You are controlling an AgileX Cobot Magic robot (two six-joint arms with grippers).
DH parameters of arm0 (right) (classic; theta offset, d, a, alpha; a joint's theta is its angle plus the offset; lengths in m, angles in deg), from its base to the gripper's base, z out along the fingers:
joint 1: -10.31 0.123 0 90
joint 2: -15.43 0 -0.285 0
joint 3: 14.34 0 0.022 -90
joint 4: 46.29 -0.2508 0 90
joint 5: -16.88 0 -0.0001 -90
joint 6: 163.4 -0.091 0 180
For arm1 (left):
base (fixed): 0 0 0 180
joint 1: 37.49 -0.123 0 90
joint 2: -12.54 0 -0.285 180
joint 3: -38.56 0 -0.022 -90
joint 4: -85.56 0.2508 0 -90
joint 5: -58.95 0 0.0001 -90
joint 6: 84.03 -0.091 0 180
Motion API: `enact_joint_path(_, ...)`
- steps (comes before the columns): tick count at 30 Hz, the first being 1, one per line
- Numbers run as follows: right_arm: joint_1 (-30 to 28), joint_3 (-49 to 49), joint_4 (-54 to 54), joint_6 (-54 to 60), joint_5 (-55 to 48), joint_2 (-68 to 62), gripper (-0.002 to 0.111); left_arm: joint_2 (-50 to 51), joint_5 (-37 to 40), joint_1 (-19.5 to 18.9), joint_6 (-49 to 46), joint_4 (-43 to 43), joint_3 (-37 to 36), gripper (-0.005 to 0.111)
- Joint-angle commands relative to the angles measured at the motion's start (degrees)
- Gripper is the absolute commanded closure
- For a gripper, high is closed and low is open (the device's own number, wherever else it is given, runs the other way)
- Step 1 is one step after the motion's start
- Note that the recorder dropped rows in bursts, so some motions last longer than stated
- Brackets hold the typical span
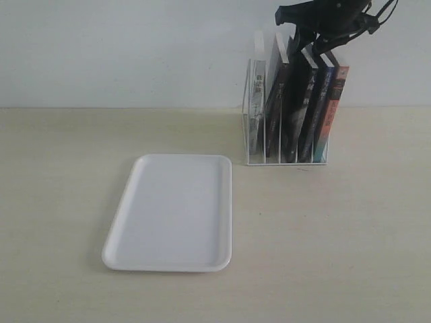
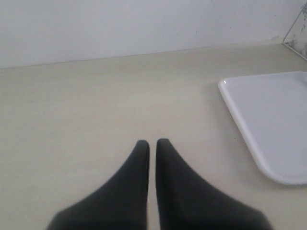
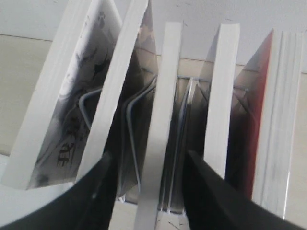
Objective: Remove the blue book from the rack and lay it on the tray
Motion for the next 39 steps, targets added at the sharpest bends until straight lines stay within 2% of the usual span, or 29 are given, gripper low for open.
enact_joint_path(1, 0.0, 0.6, 0.2, 0.0, 0.1, 2.1, 0.065, -0.2, -0.9, -0.1, -0.2, -0.1, 0.2, 0.102)
enact_joint_path(9, 0.0, 0.6, 8.2, -1.7, 0.1, 6.4, 0.065, -0.2, -0.9, -0.1, -0.2, -0.1, 0.2, 0.102)
enact_joint_path(39, 0.0, 0.6, 7.7, -1.4, 1.9, -0.4, 0.065, -0.2, -0.9, -0.1, -0.2, -0.1, 0.2, 0.102)
